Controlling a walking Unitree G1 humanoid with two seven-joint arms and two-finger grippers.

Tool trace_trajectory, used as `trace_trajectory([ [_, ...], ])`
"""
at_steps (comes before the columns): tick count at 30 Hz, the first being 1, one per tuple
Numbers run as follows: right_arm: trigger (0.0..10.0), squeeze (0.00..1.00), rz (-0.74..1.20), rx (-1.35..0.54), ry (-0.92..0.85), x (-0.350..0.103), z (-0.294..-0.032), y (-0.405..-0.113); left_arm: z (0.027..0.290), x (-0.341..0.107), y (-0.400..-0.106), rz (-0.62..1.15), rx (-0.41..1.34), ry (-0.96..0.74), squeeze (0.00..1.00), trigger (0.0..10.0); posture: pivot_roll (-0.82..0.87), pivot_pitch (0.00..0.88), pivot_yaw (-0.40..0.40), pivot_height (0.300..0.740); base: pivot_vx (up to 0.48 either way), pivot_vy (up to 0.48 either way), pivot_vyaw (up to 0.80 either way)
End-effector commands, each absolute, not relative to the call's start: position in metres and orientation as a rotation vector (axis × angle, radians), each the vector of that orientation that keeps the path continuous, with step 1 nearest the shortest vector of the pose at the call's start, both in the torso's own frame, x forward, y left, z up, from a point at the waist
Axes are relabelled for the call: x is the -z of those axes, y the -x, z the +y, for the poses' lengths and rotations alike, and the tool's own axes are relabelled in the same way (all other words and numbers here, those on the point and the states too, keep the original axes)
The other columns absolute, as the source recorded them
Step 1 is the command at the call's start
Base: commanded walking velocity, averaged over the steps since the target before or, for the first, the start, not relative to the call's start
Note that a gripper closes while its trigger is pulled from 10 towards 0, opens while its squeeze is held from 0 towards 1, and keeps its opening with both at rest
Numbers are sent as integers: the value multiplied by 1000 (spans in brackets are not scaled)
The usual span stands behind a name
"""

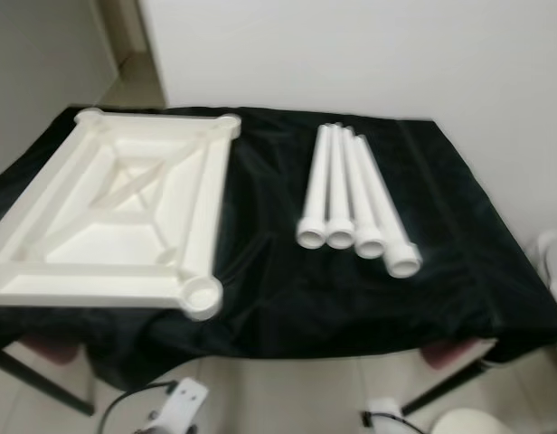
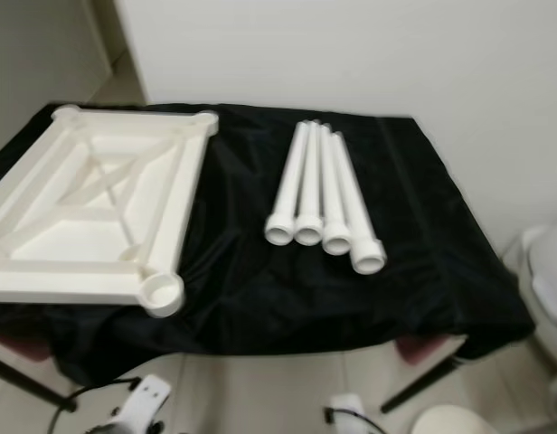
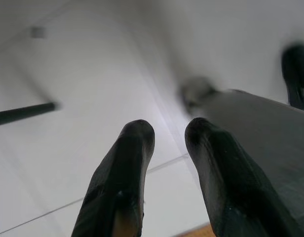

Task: Building children table

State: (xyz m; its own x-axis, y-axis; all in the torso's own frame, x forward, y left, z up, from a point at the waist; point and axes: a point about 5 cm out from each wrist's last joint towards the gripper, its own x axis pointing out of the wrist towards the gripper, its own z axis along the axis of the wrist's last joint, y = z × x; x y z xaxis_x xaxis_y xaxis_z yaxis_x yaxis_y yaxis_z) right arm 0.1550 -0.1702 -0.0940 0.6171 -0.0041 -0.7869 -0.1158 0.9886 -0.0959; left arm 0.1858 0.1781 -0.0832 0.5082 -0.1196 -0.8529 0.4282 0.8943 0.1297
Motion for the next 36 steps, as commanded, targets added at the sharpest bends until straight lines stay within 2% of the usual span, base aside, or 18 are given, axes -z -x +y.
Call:
trace_trajectory([
  [1,10000,0,959,-44,153,98,-179,-144,173,85,-184,972,301,-373,0,10000,17,0,15,740,0,0,0],
  [11,10000,0,983,-49,168,100,-178,-140,168,83,-186,947,349,-347,0,10000,16,0,14,740,0,0,0],
  [20,10000,0,1003,-41,178,102,-186,-132,177,85,-182,967,357,-348,0,10000,20,0,19,740,0,0,0],
  [28,10000,0,1020,-44,176,104,-186,-126,180,87,-175,990,343,-291,0,10000,21,0,21,740,0,0,0],
  [32,10000,0,1025,-43,168,105,-185,-122,181,90,-169,1036,282,-220,0,10000,20,0,22,740,0,0,0],
  [36,10000,0,1031,-29,157,106,-187,-118,184,92,-166,1055,249,-217,0,10000,16,0,27,740,0,0,0],
])
